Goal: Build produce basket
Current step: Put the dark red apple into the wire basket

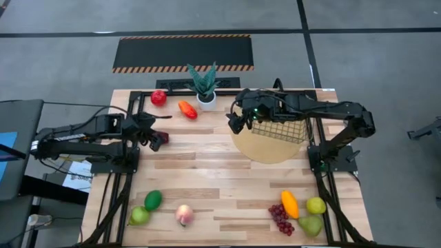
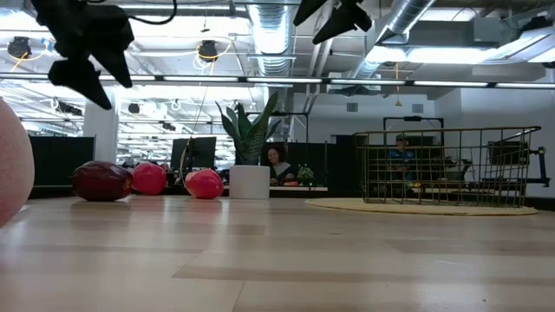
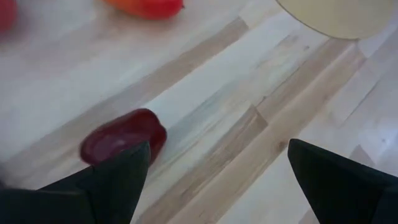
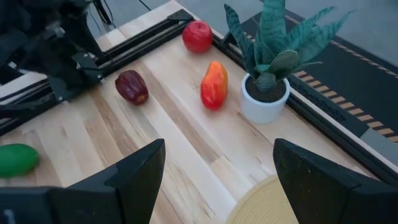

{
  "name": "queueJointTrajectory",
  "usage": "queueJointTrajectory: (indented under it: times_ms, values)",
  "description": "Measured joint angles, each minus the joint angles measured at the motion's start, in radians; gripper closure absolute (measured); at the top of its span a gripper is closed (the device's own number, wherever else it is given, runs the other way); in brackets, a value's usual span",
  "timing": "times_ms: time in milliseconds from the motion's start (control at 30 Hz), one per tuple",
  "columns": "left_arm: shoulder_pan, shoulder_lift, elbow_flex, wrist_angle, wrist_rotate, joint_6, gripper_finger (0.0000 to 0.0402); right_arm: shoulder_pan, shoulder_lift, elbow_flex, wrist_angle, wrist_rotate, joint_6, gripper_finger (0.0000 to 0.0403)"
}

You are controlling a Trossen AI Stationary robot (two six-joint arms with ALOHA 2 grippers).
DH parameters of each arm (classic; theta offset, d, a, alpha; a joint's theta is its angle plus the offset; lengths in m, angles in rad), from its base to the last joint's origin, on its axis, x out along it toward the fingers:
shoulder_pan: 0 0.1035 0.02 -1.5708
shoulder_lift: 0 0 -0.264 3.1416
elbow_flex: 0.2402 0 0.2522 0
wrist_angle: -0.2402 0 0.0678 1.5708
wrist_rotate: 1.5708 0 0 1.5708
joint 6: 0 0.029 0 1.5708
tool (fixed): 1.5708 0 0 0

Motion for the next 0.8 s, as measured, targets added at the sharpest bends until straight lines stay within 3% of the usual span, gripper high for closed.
queueJointTrajectory:
  times_ms: [300,800]
  values:
    - [0.0,0.022,-0.02,0.064,0.027,0.067,0.0033,0.001,0.002,0.0,-0.001,0.0,0.001,0.0085]
    - [-0.001,0.092,-0.019,0.027,0.046,0.097,0.0033,0.007,0.002,0.0,-0.004,0.0,0.01,0.0085]
